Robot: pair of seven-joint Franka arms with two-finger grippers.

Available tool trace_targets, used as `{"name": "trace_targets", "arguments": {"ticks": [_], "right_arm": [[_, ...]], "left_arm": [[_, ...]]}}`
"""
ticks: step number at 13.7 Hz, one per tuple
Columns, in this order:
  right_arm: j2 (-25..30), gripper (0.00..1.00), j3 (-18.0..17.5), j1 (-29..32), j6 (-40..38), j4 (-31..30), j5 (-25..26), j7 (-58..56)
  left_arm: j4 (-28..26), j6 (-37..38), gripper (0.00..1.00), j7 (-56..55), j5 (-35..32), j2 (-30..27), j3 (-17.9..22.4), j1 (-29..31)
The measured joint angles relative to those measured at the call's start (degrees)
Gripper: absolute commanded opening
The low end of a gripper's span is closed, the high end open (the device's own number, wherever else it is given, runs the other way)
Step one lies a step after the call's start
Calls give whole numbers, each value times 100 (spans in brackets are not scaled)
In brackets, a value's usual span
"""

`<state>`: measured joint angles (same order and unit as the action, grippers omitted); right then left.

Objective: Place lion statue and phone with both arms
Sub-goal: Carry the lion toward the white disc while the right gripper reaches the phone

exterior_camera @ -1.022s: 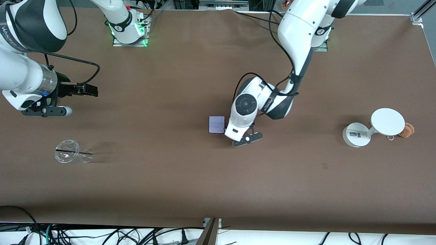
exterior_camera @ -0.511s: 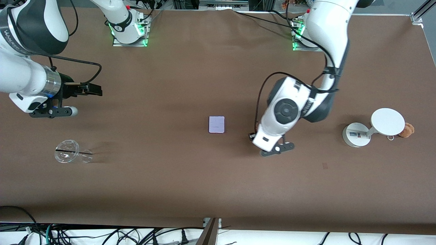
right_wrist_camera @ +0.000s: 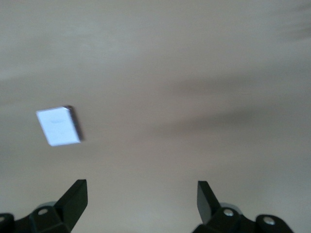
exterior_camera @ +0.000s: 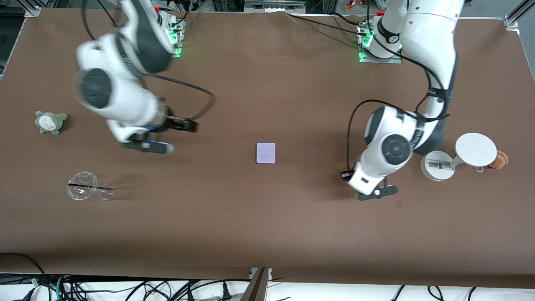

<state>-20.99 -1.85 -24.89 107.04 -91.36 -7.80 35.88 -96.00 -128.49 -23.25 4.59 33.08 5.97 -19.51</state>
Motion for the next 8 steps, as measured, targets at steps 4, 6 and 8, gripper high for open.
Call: {"name": "trace_targets", "arguments": {"ticks": [4, 6, 8], "right_arm": [[-1031, 100, -1, -830, 1528, -11, 7, 1065], [-1493, 100, 12, -1141, 2174, 30, 130, 1253], [-1872, 100, 22, -1373, 2392, 202, 451, 1352]], "left_arm": [[-1153, -351, 0, 1157, 0, -717, 13, 881], [-1536, -461, 0, 1362, 0, -922, 9, 1156], [-1782, -650, 0, 1544, 0, -973, 5, 1258]]}}
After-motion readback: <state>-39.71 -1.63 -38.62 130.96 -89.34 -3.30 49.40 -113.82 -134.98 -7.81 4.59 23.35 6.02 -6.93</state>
